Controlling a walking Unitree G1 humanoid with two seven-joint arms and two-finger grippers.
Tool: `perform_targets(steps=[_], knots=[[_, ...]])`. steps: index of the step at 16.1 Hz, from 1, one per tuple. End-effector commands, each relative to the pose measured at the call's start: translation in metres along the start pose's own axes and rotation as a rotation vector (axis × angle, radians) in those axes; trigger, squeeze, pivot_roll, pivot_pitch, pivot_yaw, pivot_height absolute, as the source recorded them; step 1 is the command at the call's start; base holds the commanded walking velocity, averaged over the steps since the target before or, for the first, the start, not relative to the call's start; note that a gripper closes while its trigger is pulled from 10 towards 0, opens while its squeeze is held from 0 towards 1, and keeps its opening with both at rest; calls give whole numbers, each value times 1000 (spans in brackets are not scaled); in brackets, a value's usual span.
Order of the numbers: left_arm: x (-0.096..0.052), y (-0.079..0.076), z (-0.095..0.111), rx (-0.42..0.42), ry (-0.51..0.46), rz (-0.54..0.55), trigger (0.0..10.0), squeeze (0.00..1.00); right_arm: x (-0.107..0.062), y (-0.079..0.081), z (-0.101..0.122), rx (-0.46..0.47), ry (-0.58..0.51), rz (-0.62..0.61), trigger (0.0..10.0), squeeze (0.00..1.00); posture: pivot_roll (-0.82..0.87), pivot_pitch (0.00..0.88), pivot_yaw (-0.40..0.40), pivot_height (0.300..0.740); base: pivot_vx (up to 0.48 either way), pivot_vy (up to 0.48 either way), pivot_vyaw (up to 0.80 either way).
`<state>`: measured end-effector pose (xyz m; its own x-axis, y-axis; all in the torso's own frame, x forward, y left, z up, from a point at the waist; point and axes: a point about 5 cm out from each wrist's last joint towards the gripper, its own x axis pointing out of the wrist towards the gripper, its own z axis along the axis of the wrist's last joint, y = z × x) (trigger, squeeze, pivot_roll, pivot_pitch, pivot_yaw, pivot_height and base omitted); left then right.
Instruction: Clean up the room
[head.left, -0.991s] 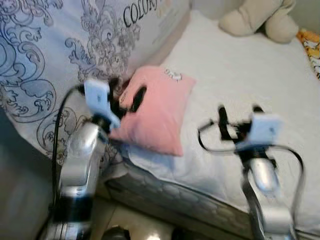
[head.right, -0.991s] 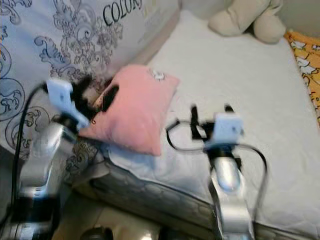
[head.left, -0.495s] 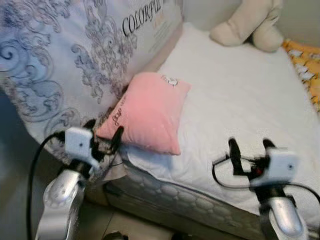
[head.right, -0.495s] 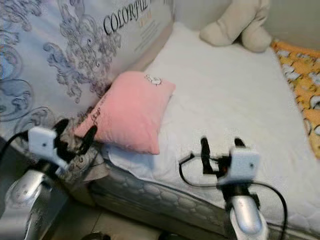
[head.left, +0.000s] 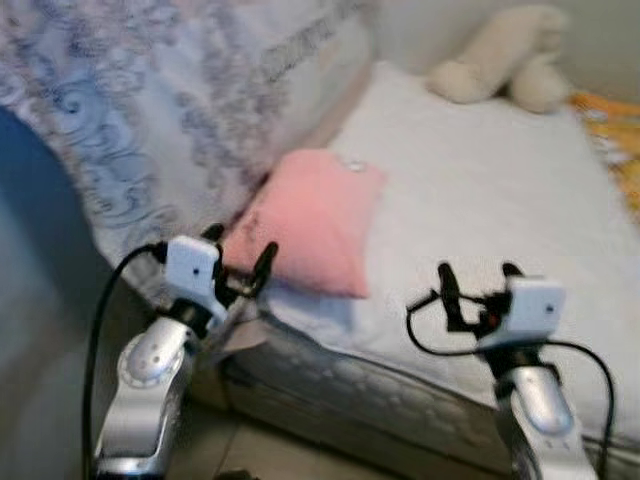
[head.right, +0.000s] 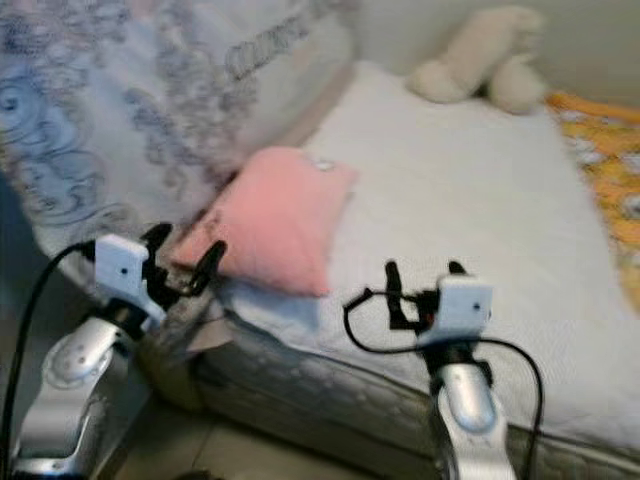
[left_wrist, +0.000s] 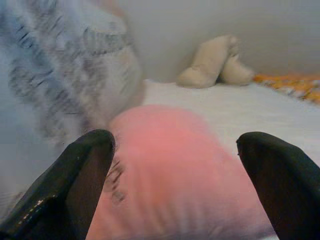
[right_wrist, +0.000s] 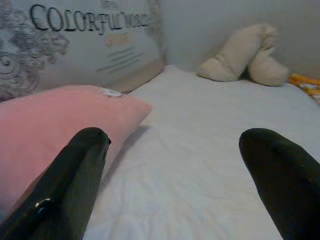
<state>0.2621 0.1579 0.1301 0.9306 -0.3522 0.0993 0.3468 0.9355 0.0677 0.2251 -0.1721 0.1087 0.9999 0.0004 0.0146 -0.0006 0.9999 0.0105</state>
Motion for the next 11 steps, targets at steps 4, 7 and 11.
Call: perform_targets(steps=[4, 7, 11], knots=[[9, -13, 0, -16, -2, -51, 10000, 0, 12, -4, -12, -8, 47, -19, 10000, 0, 14, 0, -23, 740, 0, -480, 0], [9, -13, 1, -34, -3, -26, 10000, 0, 22, 2, -13, -6, 45, 7, 10000, 0, 31, 0, -24, 740, 0, -472, 0], [10, -14, 3, -35, -20, -34, 10000, 0, 32, 5, -11, -2, 26, 22, 10000, 0, 36, 0, -27, 740, 0, -463, 0]])
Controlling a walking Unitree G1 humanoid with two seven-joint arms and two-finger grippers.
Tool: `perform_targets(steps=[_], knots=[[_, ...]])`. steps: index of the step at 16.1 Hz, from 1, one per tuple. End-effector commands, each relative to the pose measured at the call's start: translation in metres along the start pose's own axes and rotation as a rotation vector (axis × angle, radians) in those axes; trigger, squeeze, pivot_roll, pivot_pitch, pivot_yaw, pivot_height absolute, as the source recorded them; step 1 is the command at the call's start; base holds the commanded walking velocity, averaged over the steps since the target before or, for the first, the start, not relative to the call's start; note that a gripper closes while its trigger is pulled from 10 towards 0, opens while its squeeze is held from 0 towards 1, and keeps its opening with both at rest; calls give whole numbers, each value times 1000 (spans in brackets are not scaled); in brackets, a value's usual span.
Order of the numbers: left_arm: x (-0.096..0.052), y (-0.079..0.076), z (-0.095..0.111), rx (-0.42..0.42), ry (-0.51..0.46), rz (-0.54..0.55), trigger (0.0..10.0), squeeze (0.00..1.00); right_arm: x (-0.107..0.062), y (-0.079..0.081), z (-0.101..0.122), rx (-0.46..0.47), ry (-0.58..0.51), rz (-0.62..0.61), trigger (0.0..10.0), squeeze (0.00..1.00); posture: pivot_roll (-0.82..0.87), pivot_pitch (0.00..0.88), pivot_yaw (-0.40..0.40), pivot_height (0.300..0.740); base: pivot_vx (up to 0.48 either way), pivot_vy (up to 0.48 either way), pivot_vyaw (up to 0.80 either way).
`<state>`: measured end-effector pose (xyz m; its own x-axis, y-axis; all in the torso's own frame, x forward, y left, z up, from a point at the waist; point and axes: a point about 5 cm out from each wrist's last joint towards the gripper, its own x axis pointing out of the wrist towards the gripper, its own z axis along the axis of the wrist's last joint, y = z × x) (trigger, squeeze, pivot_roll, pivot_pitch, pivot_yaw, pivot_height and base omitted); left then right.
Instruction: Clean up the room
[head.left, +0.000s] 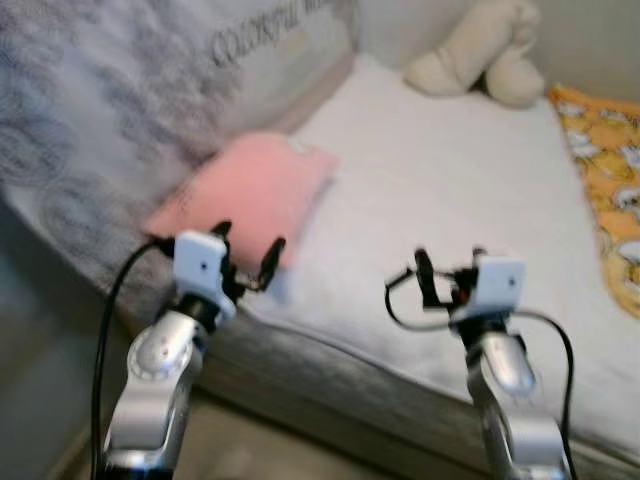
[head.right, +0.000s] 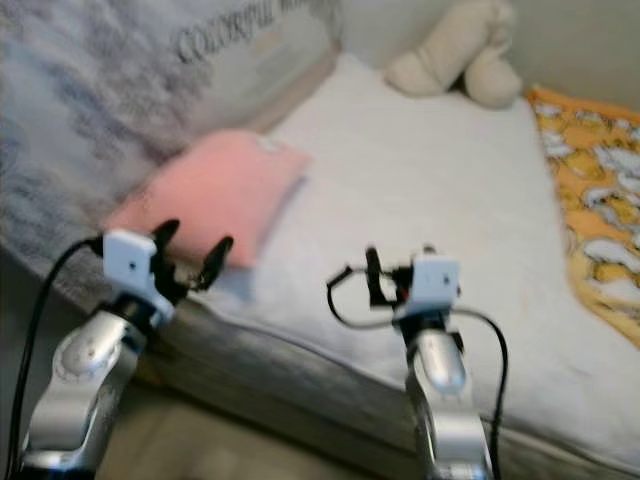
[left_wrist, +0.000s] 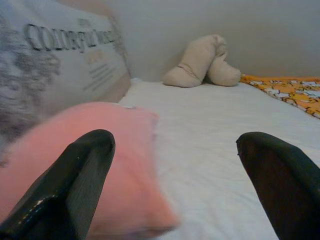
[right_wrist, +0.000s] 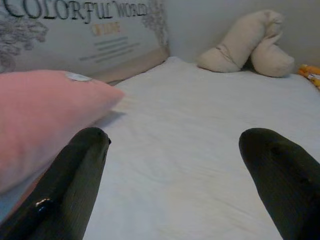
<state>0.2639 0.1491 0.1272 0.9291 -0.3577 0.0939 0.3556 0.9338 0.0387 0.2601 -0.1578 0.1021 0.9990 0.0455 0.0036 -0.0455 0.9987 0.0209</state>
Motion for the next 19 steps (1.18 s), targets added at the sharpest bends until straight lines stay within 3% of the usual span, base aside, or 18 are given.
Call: perform_targets(steps=[1, 9, 10, 11, 12, 18, 19], knots=[[8, -6, 6, -5, -27, -31, 10000, 0, 0, -7, -3, -21, 10, -16, 10000, 0, 34, 0, -27, 740, 0, -458, 0], [19, -7, 1, -16, -24, -42, 10000, 0, 5, -9, -2, -38, 12, -40, 10000, 0, 5, 0, -30, 704, 0, -451, 0], [20, -6, 2, -24, -29, -43, 10000, 0, 8, -10, 2, -51, -6, -73, 10000, 1000, 3, 0, -29, 704, 0, -431, 0], [21, -6, 3, -31, -36, -53, 10000, 627, 9, -9, 3, -38, -8, -64, 10000, 1000, 3, 0, -28, 704, 292, -379, 0], [20, -7, 4, -55, -49, -74, 10000, 1000, 10, -8, 3, -21, -12, -60, 10000, 1000, 6, 0, -29, 704, 382, -289, 0], [24, -2, 2, -58, -47, -69, 10000, 1000, 12, -8, 3, -69, -22, -83, 10000, 1000, 4, 0, -19, 704, 398, -264, 0], [25, 0, 1, -79, -40, -54, 10000, 1000, 12, -11, 2, -51, -13, -116, 10000, 0, 2, 0, -20, 704, 409, -247, -606]])
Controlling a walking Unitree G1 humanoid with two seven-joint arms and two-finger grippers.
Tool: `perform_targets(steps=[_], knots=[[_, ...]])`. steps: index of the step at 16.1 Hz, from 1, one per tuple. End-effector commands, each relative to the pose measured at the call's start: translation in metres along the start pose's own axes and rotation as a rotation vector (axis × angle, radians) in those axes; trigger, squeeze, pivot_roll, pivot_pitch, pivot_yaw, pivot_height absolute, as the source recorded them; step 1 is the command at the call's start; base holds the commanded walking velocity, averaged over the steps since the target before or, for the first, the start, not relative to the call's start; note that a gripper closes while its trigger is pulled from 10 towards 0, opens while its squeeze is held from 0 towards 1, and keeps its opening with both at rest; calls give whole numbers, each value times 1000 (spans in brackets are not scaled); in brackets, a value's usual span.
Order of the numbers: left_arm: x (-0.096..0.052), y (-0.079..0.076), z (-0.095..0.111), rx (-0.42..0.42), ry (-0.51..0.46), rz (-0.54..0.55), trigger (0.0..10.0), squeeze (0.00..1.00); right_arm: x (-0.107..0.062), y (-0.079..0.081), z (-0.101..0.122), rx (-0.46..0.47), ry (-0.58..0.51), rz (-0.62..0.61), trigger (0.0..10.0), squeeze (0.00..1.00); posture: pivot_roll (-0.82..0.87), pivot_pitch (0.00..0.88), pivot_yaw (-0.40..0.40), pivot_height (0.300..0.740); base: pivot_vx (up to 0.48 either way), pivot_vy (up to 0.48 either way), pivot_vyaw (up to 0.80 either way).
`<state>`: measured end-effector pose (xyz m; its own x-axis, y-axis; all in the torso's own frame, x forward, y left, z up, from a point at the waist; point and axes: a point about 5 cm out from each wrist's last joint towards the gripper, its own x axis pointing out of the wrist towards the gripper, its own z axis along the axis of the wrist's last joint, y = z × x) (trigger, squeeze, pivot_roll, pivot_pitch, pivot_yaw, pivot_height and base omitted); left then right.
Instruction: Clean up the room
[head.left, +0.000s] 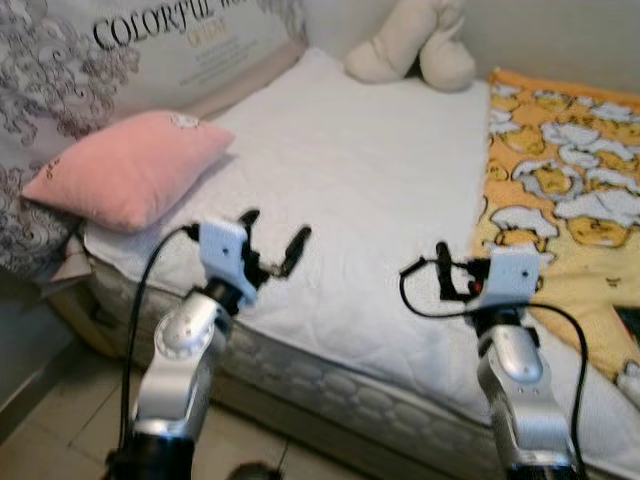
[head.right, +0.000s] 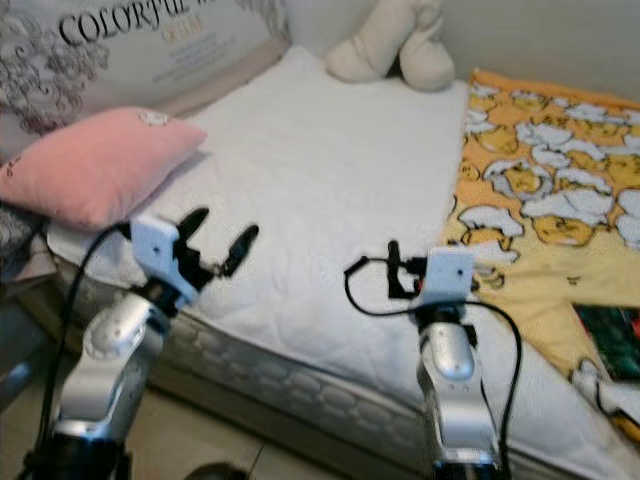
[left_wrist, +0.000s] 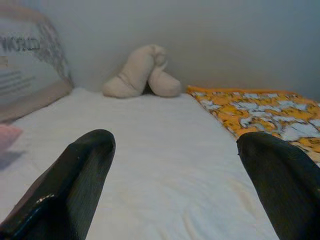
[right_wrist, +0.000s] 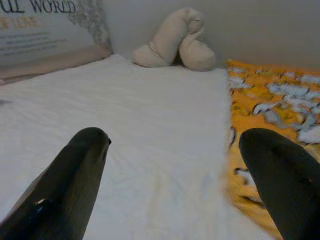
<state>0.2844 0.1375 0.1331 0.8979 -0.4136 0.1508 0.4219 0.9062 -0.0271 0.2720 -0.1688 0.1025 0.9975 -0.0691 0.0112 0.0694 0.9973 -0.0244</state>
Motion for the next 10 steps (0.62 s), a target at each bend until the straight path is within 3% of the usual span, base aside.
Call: perform_targets(steps=[1, 3, 4, 7, 10], knots=[[1, 6, -4, -31, 23, 32, 10000, 1000, 0, -4, 2, 7, -6, -31, 10000, 0, 0, 0, -20, 704, 431, 0, -556], [-2, 15, -9, -96, 45, 83, 10000, 1000, -6, -16, 0, 34, -9, -115, 10000, 0, -5, 0, -18, 704, 461, 0, -556], [-4, 18, -14, -102, 72, 109, 10000, 0, -12, -24, -5, 54, 6, -171, 10000, 0, -4, 0, -18, 695, 0, 0, 0], [-6, 18, -19, -52, 113, 85, 10000, 0, -27, -22, -17, 43, 46, -152, 10000, 0, -12, 0, -7, 695, 0, 0, 0], [-4, 16, -17, -29, 112, 60, 10000, 0, -24, -16, -15, 46, 43, -130, 10000, 0, -13, 0, 0, 695, 0, 0, -396]])
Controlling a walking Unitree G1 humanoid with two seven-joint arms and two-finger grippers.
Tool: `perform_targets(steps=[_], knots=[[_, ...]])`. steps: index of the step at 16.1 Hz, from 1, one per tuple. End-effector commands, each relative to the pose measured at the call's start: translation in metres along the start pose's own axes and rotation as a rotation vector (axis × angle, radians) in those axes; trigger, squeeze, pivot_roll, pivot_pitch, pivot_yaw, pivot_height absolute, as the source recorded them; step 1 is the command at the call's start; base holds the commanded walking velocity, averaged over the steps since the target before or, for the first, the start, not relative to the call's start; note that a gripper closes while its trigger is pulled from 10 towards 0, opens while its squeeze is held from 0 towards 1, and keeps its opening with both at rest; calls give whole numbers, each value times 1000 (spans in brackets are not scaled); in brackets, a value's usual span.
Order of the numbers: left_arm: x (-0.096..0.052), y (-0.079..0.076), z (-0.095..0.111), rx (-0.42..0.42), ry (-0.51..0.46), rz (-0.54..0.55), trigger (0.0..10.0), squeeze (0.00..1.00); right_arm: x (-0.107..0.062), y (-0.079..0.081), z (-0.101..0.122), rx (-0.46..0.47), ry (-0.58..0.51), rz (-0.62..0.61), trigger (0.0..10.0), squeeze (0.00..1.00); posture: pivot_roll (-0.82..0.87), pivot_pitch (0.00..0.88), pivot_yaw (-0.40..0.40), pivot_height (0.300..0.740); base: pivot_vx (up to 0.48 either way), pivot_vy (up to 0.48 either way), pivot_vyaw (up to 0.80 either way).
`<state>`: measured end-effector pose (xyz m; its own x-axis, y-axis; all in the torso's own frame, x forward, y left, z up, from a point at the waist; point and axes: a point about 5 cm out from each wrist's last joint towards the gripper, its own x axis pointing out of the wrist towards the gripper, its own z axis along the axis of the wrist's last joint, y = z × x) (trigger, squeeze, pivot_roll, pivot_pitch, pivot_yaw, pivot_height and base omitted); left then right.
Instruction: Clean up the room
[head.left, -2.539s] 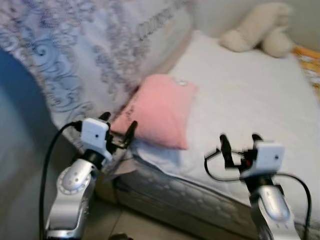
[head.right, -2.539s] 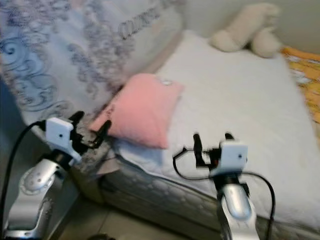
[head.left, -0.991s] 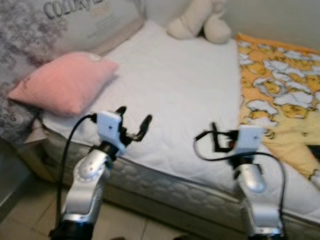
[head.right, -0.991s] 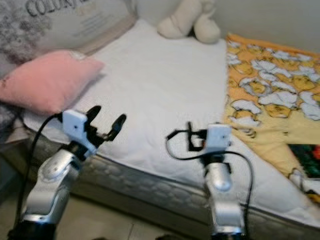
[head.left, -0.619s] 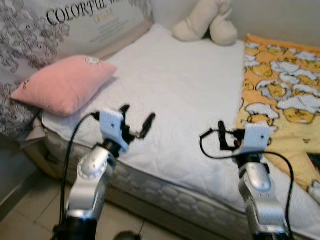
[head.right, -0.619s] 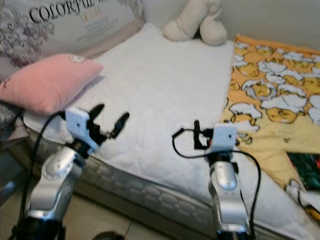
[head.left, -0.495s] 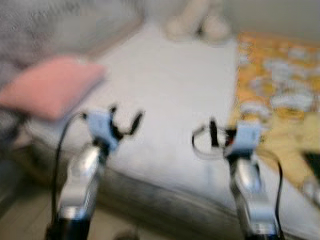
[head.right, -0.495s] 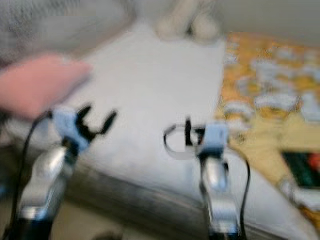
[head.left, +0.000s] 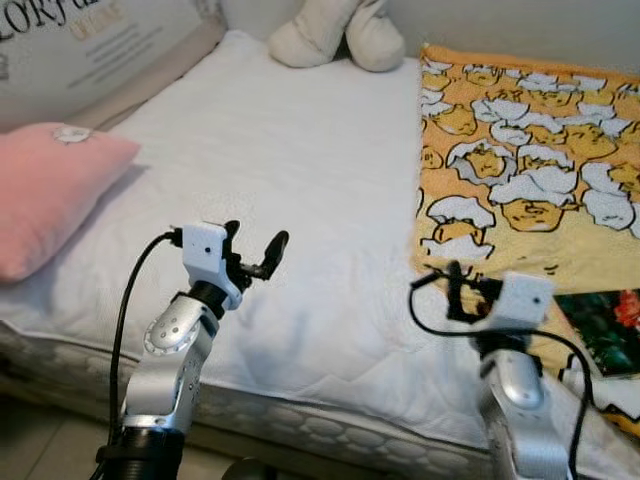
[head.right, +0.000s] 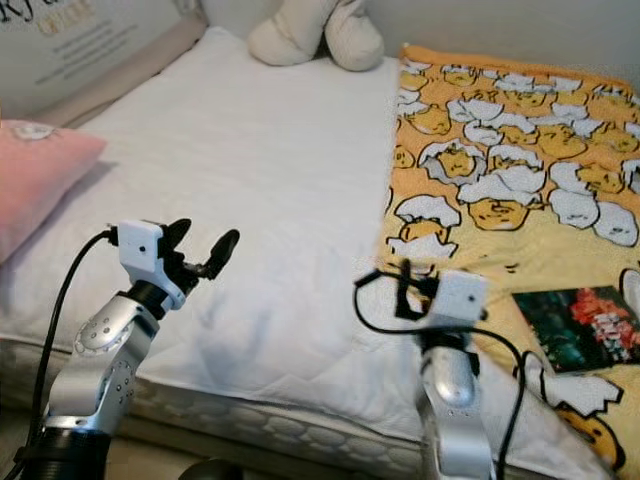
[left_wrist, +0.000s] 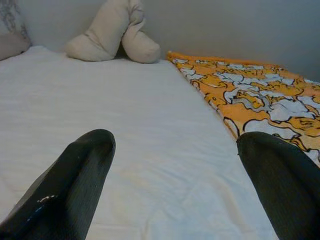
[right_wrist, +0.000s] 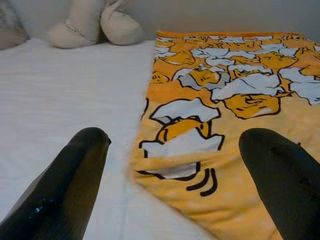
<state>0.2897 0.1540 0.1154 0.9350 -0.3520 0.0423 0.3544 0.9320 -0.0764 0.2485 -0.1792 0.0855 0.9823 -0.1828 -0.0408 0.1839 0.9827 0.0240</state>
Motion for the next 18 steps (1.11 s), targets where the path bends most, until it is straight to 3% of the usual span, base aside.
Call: perform_targets(steps=[1, 7, 18], knots=[[1, -2, 0, 13, 6, -16, 10000, 0, 0, -4, 2, -4, -12, -14, 10000, 0, -14, 0, 2, 695, 0, 0, -613], [2, -7, 5, 56, -28, -29, 10000, 0, 5, -1, 5, -27, -18, 10, 10000, 0, -17, 0, 5, 695, 0, -41, -203], [1, -23, 11, 32, -84, -143, 10000, 0, 13, -1, 5, -56, -16, 26, 10000, 0, -22, 0, 9, 695, 300, -370, 0]])
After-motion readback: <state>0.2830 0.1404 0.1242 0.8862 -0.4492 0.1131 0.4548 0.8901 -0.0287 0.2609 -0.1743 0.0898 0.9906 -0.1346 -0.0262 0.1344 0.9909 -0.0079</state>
